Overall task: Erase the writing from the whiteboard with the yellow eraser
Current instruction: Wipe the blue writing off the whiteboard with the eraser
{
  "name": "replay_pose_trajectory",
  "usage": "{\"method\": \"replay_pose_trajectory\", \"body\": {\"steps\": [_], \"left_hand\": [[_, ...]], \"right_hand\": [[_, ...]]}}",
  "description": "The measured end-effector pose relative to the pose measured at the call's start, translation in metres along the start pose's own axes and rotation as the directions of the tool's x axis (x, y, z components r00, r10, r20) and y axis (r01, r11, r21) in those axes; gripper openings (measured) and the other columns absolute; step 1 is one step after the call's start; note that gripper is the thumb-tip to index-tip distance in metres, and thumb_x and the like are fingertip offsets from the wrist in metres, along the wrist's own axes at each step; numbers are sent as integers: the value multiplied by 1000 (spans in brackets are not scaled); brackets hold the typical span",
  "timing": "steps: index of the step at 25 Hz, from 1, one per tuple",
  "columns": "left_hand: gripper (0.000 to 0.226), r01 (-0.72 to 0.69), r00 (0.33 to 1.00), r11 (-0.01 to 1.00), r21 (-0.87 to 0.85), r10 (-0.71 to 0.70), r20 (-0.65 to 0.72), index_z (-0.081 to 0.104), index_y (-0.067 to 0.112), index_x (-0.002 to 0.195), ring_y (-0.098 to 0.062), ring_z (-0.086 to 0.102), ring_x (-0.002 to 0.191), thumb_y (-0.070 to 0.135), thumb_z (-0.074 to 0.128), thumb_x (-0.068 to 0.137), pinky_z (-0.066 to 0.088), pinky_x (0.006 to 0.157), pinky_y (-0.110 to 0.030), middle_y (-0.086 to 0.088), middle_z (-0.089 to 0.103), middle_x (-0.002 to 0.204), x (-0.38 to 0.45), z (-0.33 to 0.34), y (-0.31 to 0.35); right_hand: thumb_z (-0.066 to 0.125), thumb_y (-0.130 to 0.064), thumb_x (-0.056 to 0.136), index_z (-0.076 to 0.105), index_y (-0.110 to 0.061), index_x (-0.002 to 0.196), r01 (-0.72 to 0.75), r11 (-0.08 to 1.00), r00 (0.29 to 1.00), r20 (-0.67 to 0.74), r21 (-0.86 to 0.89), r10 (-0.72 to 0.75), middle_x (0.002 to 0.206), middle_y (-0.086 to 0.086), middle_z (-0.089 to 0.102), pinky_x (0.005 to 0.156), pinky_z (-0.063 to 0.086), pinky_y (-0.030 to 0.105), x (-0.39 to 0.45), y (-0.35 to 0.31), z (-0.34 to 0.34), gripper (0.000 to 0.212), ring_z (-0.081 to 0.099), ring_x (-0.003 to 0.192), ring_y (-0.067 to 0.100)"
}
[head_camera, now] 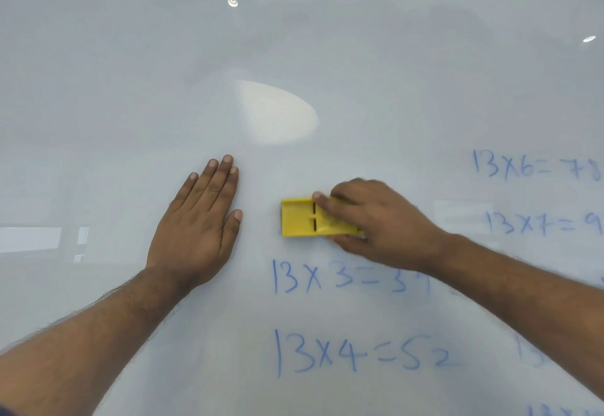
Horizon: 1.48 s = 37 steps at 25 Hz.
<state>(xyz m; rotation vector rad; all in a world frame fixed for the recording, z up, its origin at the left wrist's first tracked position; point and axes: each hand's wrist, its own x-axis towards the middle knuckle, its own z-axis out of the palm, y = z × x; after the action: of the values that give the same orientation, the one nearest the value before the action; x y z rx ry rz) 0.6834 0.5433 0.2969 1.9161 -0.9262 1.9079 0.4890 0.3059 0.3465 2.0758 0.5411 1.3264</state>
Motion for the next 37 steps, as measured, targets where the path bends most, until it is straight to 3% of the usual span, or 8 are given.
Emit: {"method": "replay_pose_trajectory", "body": {"steps": [5,8,13,20,25,28,33,37], "left_hand": [[62,4,1000,1000,-4,-4,-6,18,9,160,-17,10,158,36,24,105,8,129,-37,-3,13,170,-1,1,0],[62,4,1000,1000,-9,-4,-12,19,8,160,-17,11,158,35,25,105,9,129,-38,-4,14,170,-2,1,0],[62,17,1000,1000,-16,-17,-7,19,7,160,-18,12,158,36,24,105,11,129,-40,-5,14,170,-3,-1,1],[63,46,999,999,-20,-46,-8,17,7,160,-19,11,158,34,25,105,10,129,-39,-5,13,170,-10,3,2],[63,44,999,999,-26,-44,-1,18,6,160,-21,13,157,34,25,104,13,128,-42,-6,14,169,-11,0,2],[63,51,999,998,-31,-51,10,17,7,160,-20,11,158,35,24,105,13,128,-42,-5,12,170,-14,-2,2],[63,56,998,998,-36,-55,18,16,7,160,-19,10,158,35,22,105,11,129,-40,-4,11,170,-15,-1,2],[63,65,998,997,-41,-65,21,17,6,160,-21,11,158,35,23,105,12,128,-42,-5,13,170,-15,-2,4]], "right_hand": [[67,-30,84,48,-9,138,-179,983,980,-78,44,182,108,9,58,78,42,39,9,14,-7,61,52,93,30],[69,-30,83,50,-6,136,-136,987,987,-73,84,142,108,12,59,78,43,39,7,-9,5,62,54,94,32],[67,-32,86,51,-7,135,50,998,998,22,28,-50,109,12,61,78,47,40,-14,-12,6,57,57,94,32],[66,-30,85,49,-9,138,-171,984,980,-93,46,174,108,10,58,78,42,38,2,9,-3,59,53,93,31],[67,-30,84,51,-6,135,-53,995,996,-61,83,58,104,11,59,77,42,36,0,-30,18,58,55,91,30],[68,-31,85,52,-6,134,22,1000,1000,-10,21,-22,104,12,61,77,47,38,-13,-18,11,58,57,90,32],[63,-32,84,50,-9,137,-159,987,984,-77,17,160,106,11,59,76,45,40,-15,14,-4,60,55,90,32],[65,-31,83,50,-8,136,-170,981,979,-98,97,179,106,11,58,78,42,39,1,-8,9,59,54,93,32]]}}
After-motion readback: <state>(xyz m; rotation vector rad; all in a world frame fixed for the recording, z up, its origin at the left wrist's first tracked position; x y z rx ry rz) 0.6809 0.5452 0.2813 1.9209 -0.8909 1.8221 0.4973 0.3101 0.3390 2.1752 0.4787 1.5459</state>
